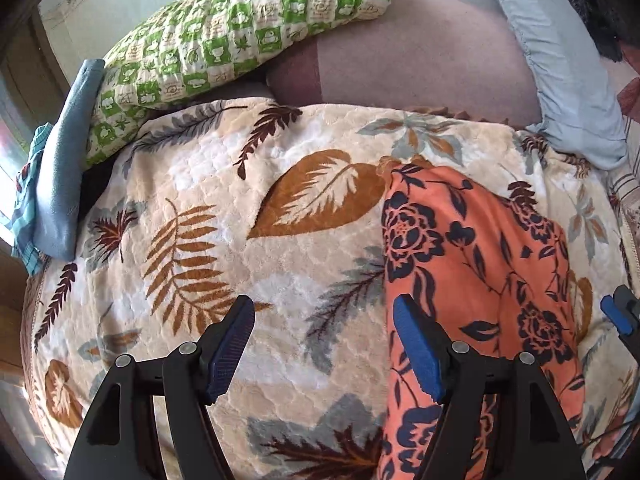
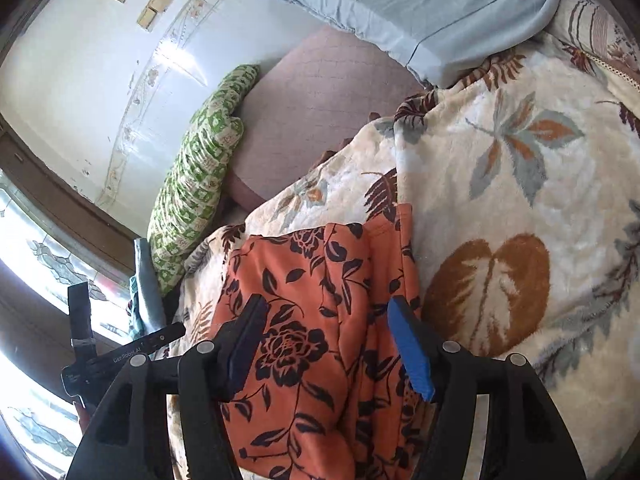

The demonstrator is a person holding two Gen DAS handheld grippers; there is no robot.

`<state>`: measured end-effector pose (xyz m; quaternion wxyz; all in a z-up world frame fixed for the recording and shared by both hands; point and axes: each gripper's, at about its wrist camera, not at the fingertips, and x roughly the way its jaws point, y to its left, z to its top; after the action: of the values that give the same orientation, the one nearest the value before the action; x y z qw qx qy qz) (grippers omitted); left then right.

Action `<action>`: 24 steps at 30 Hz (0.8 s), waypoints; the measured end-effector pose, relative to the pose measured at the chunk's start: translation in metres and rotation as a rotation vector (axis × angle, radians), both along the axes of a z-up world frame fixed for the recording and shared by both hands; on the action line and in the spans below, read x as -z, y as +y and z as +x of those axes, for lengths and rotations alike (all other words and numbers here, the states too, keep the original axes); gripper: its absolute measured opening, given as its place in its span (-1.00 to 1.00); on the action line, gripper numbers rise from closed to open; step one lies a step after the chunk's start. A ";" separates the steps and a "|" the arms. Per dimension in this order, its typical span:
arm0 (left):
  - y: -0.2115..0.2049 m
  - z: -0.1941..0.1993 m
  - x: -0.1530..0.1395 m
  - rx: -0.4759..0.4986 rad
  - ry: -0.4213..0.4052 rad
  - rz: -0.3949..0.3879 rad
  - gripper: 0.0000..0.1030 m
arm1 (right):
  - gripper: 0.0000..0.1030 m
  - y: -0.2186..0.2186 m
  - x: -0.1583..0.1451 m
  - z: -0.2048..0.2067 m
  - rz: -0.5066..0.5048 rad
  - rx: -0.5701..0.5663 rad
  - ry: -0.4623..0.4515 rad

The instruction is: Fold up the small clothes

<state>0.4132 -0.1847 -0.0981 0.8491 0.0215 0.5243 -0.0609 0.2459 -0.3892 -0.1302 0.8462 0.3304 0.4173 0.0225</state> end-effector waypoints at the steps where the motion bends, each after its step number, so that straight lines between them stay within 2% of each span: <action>1: 0.000 0.008 0.005 0.009 0.020 -0.022 0.39 | 0.26 0.001 0.008 0.009 0.003 -0.008 0.021; 6: -0.009 0.040 0.039 0.048 0.151 -0.242 0.39 | 0.26 0.008 0.054 0.045 0.046 -0.024 0.089; 7: -0.014 0.045 0.047 0.059 0.184 -0.270 0.39 | 0.04 0.013 0.062 0.053 0.065 -0.070 0.105; 8: -0.018 0.049 0.053 0.070 0.204 -0.293 0.36 | -0.65 0.019 0.061 0.058 0.022 -0.100 0.114; 9: -0.021 0.051 0.056 0.082 0.209 -0.312 0.35 | -0.69 0.023 0.054 0.060 -0.009 -0.122 0.097; 11: -0.025 0.050 0.053 0.095 0.172 -0.327 0.35 | -0.71 0.020 0.029 0.053 -0.013 -0.125 -0.004; 13: -0.029 0.048 0.052 0.098 0.120 -0.309 0.38 | -0.72 0.010 0.009 0.045 -0.037 -0.098 -0.058; 16: -0.038 0.046 0.064 0.088 0.097 -0.276 0.38 | -0.72 -0.006 0.012 0.043 -0.124 -0.060 -0.003; 20: -0.054 0.051 0.103 0.097 0.171 -0.247 0.43 | -0.68 -0.018 0.050 0.048 -0.152 -0.048 0.129; 22: -0.050 0.053 0.103 0.095 0.166 -0.267 0.42 | -0.52 -0.018 0.049 0.045 -0.149 -0.039 0.132; 24: -0.036 0.053 0.092 0.079 0.163 -0.291 0.39 | -0.51 -0.023 0.034 0.035 -0.110 -0.042 0.074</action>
<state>0.4665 -0.2204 -0.1904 0.7949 -0.0859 0.5757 -0.1711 0.2811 -0.4117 -0.1638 0.8465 0.2753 0.4557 0.0050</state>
